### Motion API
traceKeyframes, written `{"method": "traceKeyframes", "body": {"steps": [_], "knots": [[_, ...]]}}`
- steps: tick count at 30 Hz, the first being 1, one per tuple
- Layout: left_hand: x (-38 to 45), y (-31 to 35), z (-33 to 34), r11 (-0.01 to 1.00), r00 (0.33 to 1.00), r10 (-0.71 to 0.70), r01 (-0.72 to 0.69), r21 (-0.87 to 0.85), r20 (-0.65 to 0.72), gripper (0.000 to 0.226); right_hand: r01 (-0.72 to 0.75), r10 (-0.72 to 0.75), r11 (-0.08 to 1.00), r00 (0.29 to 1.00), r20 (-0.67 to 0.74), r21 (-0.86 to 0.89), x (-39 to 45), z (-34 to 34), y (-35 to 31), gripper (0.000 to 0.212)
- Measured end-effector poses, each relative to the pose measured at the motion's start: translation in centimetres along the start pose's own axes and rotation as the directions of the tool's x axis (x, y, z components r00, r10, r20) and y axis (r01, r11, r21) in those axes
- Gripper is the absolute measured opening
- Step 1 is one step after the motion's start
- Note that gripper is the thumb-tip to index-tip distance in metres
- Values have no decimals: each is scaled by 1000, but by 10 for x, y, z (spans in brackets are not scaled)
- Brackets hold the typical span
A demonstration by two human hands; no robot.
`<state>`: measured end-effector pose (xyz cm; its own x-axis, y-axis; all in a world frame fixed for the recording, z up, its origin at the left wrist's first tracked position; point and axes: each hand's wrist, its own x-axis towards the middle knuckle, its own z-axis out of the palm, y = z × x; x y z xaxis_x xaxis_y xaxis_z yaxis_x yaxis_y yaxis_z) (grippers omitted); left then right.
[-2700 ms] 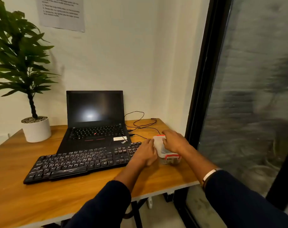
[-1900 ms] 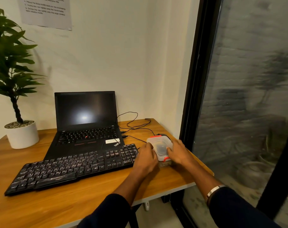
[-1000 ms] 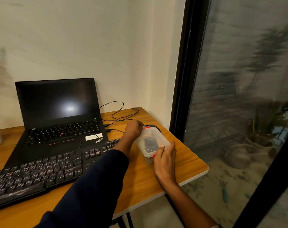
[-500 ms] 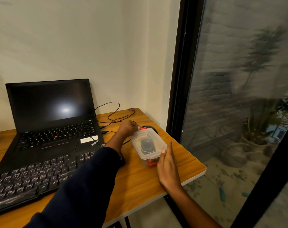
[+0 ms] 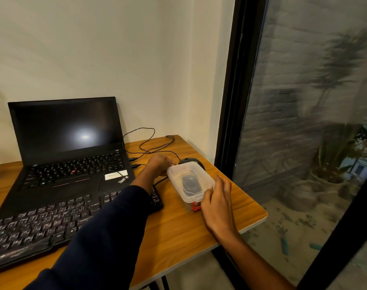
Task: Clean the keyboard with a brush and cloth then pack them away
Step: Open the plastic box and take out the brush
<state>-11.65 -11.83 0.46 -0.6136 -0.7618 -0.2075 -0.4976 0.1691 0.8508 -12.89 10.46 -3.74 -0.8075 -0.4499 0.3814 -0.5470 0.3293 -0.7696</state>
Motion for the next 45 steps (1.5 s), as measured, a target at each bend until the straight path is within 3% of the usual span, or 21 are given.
{"method": "traceKeyframes", "body": {"steps": [3,6,11,19,23,26,31,36,39,45], "knots": [[-6,2,-5,998,999,32,-32,-46,2,20,120,-98,977,987,129,-176,9,1,-9,55],[-14,2,-6,995,1000,20,-19,-101,16,12,171,-27,885,948,318,-434,12,4,-16,80],[-26,-2,-5,981,999,14,-8,-195,30,12,184,22,830,933,360,-526,14,1,-23,90],[-37,-14,-1,958,998,57,-44,-285,40,58,87,36,919,953,301,-384,28,-9,-33,74],[-36,-18,2,971,995,93,-80,-223,48,57,-11,36,994,975,219,-111,40,-23,-37,58],[-37,-18,4,980,995,97,-89,-175,34,46,-111,101,992,984,145,64,49,-36,-36,57],[-33,-20,8,991,993,117,-117,-65,-9,23,-352,330,914,935,132,203,60,-52,-19,68],[-29,-23,11,989,988,150,-149,6,-36,23,-593,525,639,802,285,490,56,-58,8,44],[-29,-23,13,984,983,175,-173,47,-52,27,-622,546,605,778,309,497,51,-58,23,35],[-32,-25,16,971,973,216,-206,120,-82,30,-572,551,796,820,156,196,45,-53,40,46]]}}
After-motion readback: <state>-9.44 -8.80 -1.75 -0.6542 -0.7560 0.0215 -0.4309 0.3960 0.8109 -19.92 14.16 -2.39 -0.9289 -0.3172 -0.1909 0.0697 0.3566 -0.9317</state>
